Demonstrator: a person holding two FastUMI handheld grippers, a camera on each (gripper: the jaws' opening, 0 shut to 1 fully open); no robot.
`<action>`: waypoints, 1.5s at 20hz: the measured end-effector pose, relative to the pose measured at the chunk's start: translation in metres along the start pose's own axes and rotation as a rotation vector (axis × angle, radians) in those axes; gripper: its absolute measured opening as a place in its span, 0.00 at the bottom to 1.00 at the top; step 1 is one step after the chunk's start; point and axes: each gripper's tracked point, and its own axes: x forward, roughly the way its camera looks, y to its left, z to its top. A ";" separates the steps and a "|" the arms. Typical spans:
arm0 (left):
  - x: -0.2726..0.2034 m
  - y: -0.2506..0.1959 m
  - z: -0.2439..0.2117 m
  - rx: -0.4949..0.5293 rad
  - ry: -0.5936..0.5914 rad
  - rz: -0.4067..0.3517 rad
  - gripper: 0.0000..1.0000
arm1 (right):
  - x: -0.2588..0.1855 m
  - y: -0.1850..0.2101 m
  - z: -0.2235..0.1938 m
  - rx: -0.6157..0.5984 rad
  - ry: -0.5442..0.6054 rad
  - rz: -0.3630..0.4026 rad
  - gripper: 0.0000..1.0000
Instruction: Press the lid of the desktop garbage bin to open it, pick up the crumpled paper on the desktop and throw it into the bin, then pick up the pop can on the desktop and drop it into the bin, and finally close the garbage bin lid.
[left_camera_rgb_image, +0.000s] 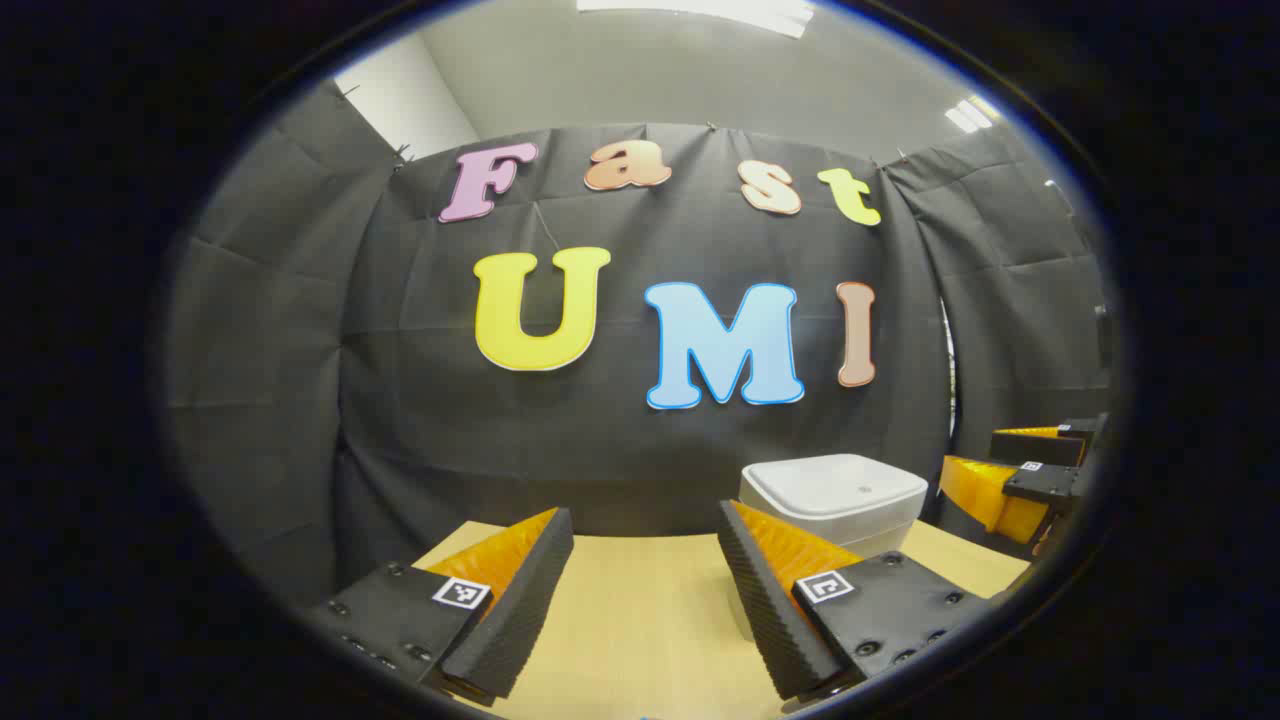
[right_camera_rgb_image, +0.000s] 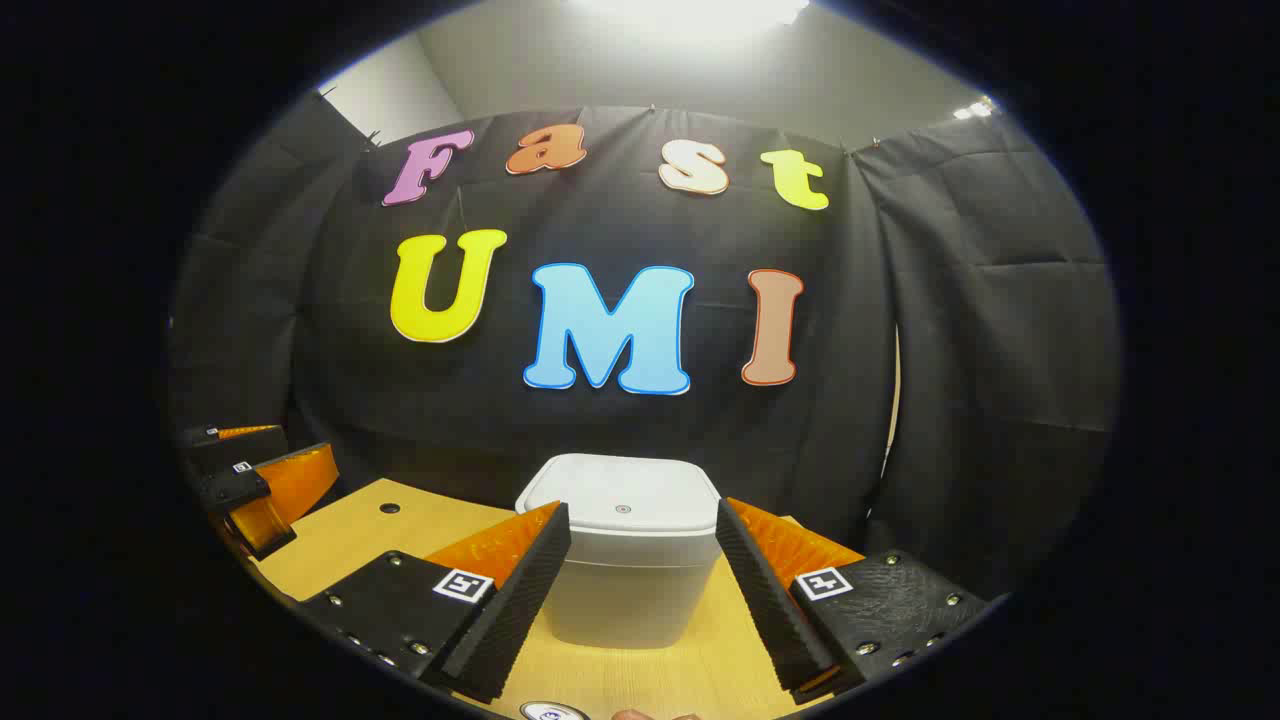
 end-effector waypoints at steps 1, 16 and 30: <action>0.000 0.001 0.000 -0.002 -0.003 0.003 0.93 | 0.001 0.000 -0.002 -0.009 0.003 -0.003 0.94; 0.005 0.013 -0.007 0.021 0.013 0.044 0.95 | 0.007 0.011 -0.001 -0.013 -0.001 0.032 0.94; 0.011 0.010 -0.007 0.027 0.012 0.038 0.95 | 0.016 0.010 -0.007 -0.004 0.030 0.010 0.52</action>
